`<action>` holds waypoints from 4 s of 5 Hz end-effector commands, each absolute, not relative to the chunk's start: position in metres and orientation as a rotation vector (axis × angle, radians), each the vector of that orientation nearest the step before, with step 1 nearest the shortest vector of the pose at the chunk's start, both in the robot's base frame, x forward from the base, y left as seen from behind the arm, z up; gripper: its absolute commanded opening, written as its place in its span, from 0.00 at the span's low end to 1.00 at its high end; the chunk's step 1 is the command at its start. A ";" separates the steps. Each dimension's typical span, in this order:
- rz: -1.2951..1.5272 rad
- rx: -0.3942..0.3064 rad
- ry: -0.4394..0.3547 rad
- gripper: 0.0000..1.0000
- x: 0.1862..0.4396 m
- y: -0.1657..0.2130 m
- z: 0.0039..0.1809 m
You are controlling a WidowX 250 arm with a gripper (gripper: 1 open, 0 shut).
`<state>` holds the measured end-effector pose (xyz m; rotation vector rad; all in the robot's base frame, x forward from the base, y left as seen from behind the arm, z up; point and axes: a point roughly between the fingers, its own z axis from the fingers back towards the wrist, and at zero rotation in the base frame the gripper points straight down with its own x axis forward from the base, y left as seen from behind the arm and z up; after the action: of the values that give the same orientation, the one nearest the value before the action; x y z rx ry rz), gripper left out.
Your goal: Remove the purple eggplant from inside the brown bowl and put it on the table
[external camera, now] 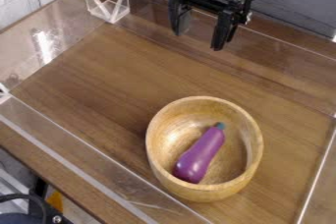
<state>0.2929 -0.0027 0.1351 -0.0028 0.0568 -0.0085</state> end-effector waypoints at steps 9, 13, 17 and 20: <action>-0.222 -0.025 -0.008 1.00 0.212 -0.093 0.076; -0.143 -0.015 -0.026 1.00 0.222 -0.089 0.086; -0.050 -0.038 -0.105 1.00 0.213 -0.058 0.070; 0.018 -0.019 -0.193 1.00 0.205 -0.076 0.059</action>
<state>0.1984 -0.0735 0.0499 -0.0053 -0.1514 0.0236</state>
